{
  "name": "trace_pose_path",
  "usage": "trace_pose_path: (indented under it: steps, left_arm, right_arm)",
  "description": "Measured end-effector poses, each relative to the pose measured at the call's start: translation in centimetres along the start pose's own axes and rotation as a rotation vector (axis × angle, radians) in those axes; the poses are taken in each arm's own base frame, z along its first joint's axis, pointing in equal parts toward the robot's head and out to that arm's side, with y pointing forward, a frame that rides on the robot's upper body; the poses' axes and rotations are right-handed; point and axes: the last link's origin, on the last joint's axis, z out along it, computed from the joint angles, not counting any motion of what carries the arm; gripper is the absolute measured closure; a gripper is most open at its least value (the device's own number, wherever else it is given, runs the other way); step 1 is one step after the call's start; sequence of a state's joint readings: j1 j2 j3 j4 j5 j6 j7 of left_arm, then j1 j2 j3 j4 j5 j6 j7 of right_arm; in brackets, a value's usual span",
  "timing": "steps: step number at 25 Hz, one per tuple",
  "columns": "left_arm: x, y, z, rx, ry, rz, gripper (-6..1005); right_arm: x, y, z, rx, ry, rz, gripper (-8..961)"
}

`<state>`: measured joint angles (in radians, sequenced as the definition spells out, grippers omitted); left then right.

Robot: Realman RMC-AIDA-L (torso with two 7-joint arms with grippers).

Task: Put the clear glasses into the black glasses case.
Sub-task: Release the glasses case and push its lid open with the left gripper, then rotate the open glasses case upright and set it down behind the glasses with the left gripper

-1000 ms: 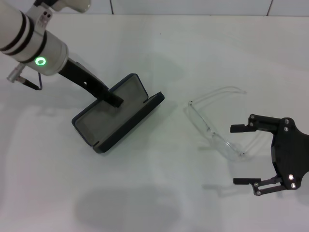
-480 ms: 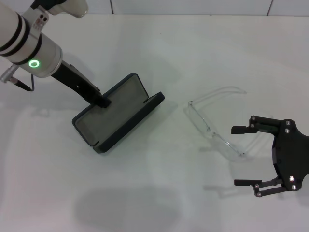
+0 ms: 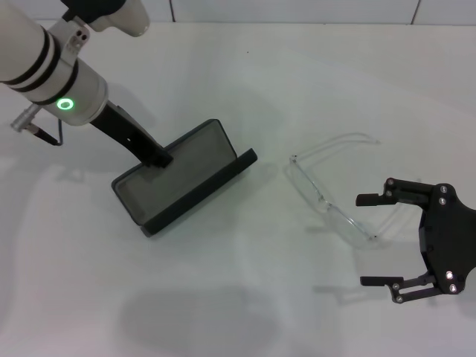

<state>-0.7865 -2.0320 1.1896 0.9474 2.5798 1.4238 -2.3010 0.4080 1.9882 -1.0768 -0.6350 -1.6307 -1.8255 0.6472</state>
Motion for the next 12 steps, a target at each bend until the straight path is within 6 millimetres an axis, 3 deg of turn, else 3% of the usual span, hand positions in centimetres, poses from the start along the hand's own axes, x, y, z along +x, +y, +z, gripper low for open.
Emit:
trace_pose_path:
  steps: [4, 12]
  left_arm:
    - [0.9, 0.1, -0.8, 0.032, 0.042, 0.029, 834]
    - [2.6, 0.9, -2.0, 0.163, 0.190, 0.252, 833]
  right_arm:
    - [0.0, 0.0, 0.1, 0.000, -0.001, 0.000, 97]
    - [0.0, 0.1, 0.3, 0.006, -0.005, -0.001, 98]
